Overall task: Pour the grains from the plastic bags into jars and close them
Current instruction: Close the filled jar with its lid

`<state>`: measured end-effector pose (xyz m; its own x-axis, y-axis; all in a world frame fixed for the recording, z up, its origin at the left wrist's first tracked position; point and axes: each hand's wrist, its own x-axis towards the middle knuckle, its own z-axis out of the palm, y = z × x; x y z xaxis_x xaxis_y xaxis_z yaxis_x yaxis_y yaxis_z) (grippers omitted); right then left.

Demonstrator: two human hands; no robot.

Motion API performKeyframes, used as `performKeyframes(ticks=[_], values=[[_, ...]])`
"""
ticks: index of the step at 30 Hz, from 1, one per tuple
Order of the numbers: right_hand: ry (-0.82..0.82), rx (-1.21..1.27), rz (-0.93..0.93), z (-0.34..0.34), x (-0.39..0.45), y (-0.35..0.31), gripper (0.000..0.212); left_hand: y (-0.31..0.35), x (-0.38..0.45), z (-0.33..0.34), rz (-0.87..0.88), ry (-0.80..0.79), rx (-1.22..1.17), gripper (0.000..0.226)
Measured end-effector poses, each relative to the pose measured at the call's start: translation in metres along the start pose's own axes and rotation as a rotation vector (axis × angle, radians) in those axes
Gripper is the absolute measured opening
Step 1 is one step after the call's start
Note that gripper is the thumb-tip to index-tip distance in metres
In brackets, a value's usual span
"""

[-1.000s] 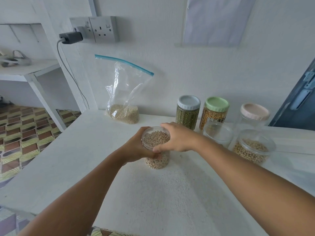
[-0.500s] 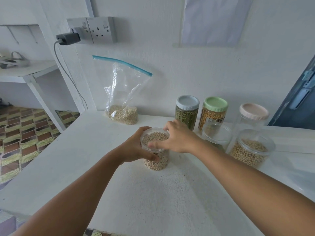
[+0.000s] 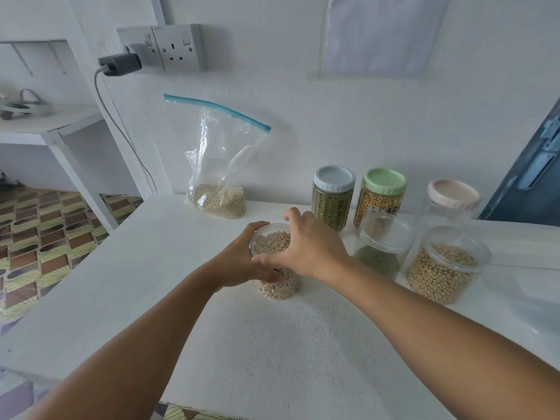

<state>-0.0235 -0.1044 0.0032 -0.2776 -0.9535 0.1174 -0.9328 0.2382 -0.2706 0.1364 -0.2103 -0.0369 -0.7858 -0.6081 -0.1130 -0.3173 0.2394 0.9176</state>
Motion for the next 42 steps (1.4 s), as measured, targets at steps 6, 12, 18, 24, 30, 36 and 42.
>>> performKeyframes(ticks=[6, 12, 18, 24, 30, 36, 42], values=[[-0.351, 0.305, -0.090, -0.021, 0.012, 0.017, 0.126, 0.000, 0.000, 0.001, 0.004, 0.002, -0.006, 0.111], [-0.085, 0.194, -0.029, 0.003, 0.004, 0.010, 0.123, -0.001, 0.000, 0.000, 0.010, 0.001, -0.010, 0.106], [-0.296, 0.220, -0.049, -0.016, 0.012, 0.025, 0.124, -0.002, 0.001, 0.000, 0.030, 0.004, 0.008, 0.107], [-0.091, 0.193, -0.012, 0.000, 0.000, 0.020, 0.113, -0.005, 0.002, 0.001, 0.029, 0.020, 0.000, 0.107], [-0.131, 0.121, -0.012, -0.005, 0.002, 0.021, 0.115, -0.005, 0.002, 0.003, 0.038, 0.017, -0.015, 0.105], [0.005, 0.076, 0.058, 0.009, -0.007, 0.011, 0.111, -0.009, 0.004, 0.005, 0.057, 0.055, -0.010, 0.106], [-0.027, 0.051, 0.075, 0.009, -0.010, 0.009, 0.111, -0.007, 0.003, 0.005, 0.052, 0.053, 0.008, 0.103]])
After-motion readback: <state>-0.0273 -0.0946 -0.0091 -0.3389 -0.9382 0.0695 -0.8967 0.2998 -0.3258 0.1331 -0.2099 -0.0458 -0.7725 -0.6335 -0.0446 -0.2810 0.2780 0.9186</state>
